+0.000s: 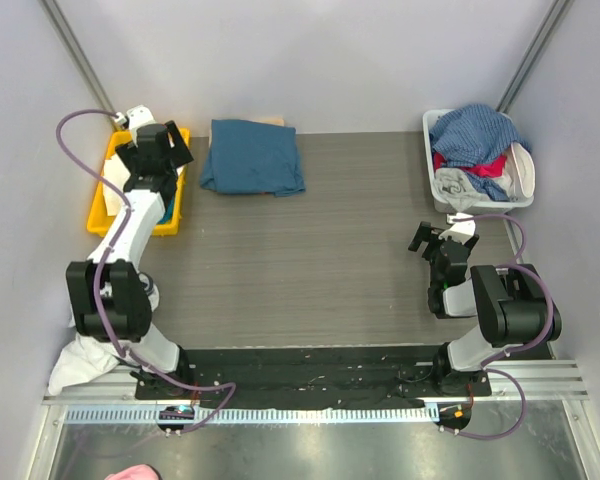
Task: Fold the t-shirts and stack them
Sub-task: Grab the tshirt from the pile
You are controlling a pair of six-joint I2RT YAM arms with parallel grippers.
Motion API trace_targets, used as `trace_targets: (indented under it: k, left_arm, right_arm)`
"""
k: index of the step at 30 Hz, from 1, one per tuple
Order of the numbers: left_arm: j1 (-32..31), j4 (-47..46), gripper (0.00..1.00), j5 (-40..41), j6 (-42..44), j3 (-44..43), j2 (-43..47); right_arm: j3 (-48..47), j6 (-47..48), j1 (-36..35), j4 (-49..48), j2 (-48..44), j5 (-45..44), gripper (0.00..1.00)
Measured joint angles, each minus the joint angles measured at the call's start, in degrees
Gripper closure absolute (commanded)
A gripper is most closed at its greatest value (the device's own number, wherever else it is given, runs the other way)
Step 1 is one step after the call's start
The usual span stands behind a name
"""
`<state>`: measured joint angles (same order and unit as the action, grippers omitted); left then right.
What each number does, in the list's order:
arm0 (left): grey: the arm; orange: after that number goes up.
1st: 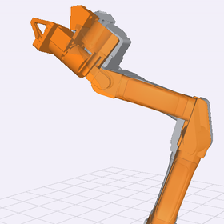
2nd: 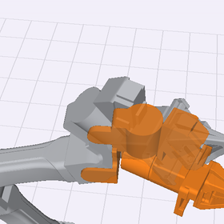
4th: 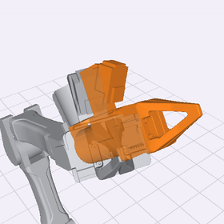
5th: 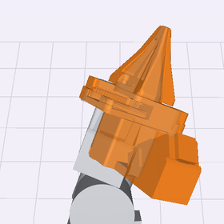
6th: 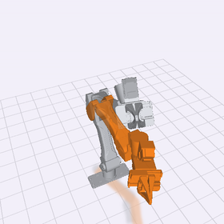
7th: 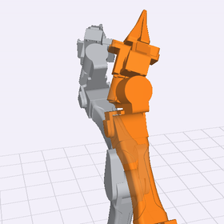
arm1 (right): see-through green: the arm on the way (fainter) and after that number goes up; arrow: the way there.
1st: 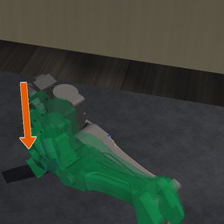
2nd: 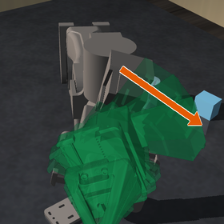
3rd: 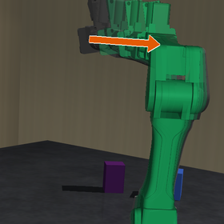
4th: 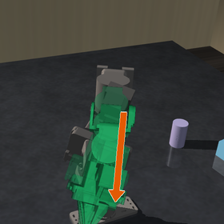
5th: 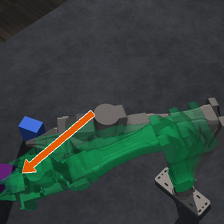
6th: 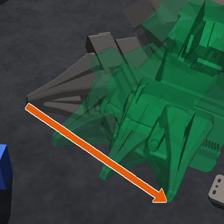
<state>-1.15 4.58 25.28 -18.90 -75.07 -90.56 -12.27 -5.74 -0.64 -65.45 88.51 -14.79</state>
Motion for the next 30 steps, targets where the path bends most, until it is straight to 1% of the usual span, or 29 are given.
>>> trace_targets:
  k: [3, 8, 15, 19, 24, 26, 29, 30]
  left_arm:
    - [2.19, 5.62, 0.05, 0.09, 0.55, -5.27, -4.28]
    - [5.68, 10.05, 0.02, 1.16, 2.43, -9.68, -9.35]
    - [9.33, 9.22, 0.03, -1.2, 2.56, -10.27, -14.67]
    - [9.99, 7.26, 0.03, -2.67, 2.6, -10.34, -18.34]
    - [10.19, 6.73, 0.03, -4.31, 2.93, -13.03, -25.86]
    - [10.27, 6.67, 0.04, -4.81, 3.04, -13.7, -27.78]
    - [10.6, 6.56, 0.12, -5.68, 3.02, -14.64, -29.44]
    - [10.82, 6.51, 0.21, -6.05, 2.93, -15.08, -29.83]
  right_arm:
    - [0.0, 0.0, 0.0, 0.0, 0.0, 0.0, 0.0]
    - [0.0, 0.0, 0.0, 0.0, 0.0, -0.02, 0.0]
    - [0.0, 0.0, 0.0, 0.0, 0.0, 0.0, 0.0]
    - [0.0, 0.0, 0.0, 0.0, 0.0, -0.02, 0.0]
    - [-0.02, 0.0, 0.0, 0.02, 0.0, -0.02, 0.0]
    - [-0.02, 0.0, 0.0, 0.0, 0.0, -0.02, 0.0]
    - [-0.02, 0.0, 0.0, 0.0, 0.0, -0.02, 0.0]
    - [-0.02, 0.0, 0.0, 0.0, 0.0, -0.02, 0.0]
